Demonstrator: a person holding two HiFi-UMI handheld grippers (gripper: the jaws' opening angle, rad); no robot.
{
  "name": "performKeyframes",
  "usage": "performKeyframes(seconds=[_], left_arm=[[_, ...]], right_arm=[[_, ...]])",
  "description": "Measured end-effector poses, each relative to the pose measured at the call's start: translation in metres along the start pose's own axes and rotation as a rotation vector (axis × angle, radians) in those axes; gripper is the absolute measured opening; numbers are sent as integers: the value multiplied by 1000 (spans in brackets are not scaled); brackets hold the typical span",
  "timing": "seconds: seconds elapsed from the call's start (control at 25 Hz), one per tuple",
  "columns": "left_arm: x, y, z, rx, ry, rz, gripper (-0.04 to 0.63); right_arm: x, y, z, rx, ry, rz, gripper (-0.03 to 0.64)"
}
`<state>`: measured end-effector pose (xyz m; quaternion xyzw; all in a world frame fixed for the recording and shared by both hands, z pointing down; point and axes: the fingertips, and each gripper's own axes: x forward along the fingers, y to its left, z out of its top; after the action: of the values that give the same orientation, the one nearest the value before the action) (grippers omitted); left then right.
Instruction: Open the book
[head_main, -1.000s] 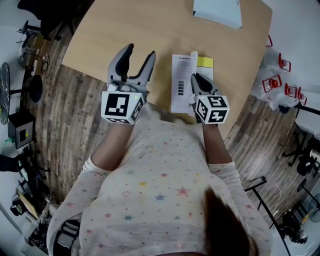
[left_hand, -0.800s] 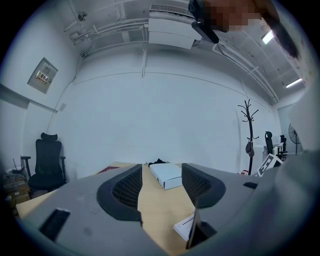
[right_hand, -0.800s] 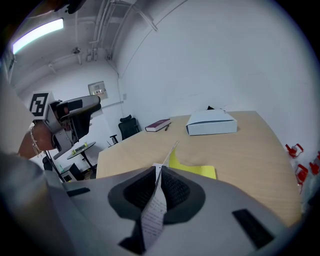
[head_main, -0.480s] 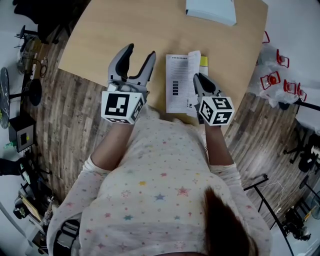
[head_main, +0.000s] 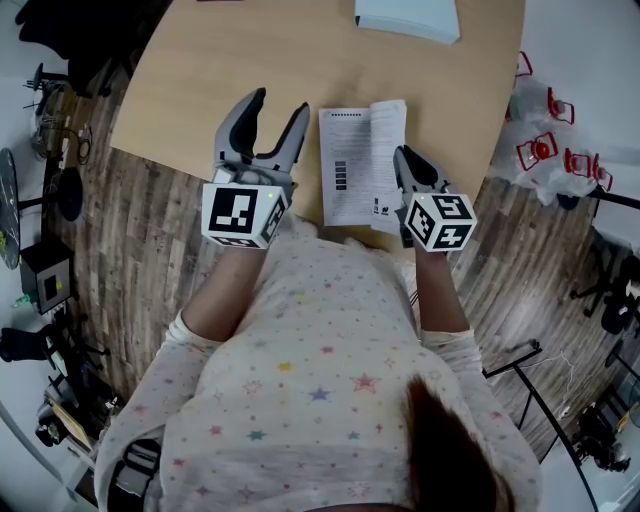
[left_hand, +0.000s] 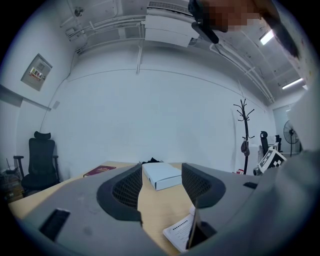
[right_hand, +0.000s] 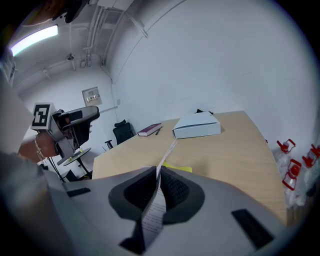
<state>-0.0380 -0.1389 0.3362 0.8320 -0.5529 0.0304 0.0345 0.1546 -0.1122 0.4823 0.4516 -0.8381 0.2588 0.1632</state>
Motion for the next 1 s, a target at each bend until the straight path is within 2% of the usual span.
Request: performKeyframes(seconds=[1.0], left_arm=[[11,-15,2,-4,-13,-58,236]], right_arm=[[-29,-47,-1,-31,9,-113,26]])
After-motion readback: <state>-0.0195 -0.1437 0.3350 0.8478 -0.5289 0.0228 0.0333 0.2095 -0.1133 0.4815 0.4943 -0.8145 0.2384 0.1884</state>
